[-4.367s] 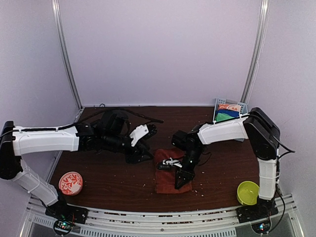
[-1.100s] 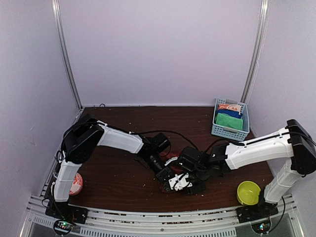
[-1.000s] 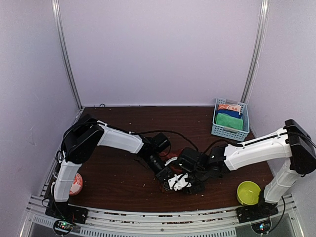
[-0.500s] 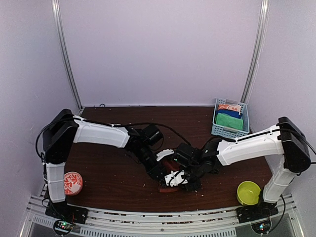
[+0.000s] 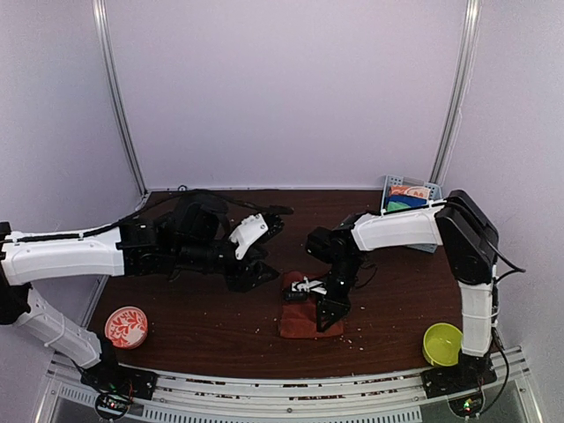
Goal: Roll the towels
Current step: Roll the towel at the center of the board.
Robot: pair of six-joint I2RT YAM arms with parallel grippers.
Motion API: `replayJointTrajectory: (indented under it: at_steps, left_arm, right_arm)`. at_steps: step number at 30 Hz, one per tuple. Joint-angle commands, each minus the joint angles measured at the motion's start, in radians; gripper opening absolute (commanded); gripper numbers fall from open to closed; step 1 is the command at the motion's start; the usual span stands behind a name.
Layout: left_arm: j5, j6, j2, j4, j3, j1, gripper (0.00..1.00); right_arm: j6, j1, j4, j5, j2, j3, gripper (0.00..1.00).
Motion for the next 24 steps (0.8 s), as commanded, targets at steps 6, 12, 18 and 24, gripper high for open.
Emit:
replayJointTrajectory:
  at_steps: [6,12,18,24]
  left_arm:
    - [-0.127,0.267,0.264,-0.055,0.164,-0.234,0.54]
    - [-0.185,0.327,0.497,-0.131,0.274,-0.249,0.54]
    - [-0.272,0.369,0.609,-0.105,0.291,-0.249,0.5]
    - [-0.279,0.359,0.646,-0.082,0.293,-0.249,0.36]
  right_arm:
    - [-0.03,-0.114,-0.203,-0.064,0.284,0.147,0.08]
    - [-0.029,-0.12,-0.217,-0.064,0.316,0.177,0.08]
    - [-0.033,-0.12,-0.215,-0.076,0.316,0.168,0.08]
    - [-0.043,-0.119,-0.221,-0.1,0.296,0.163,0.08]
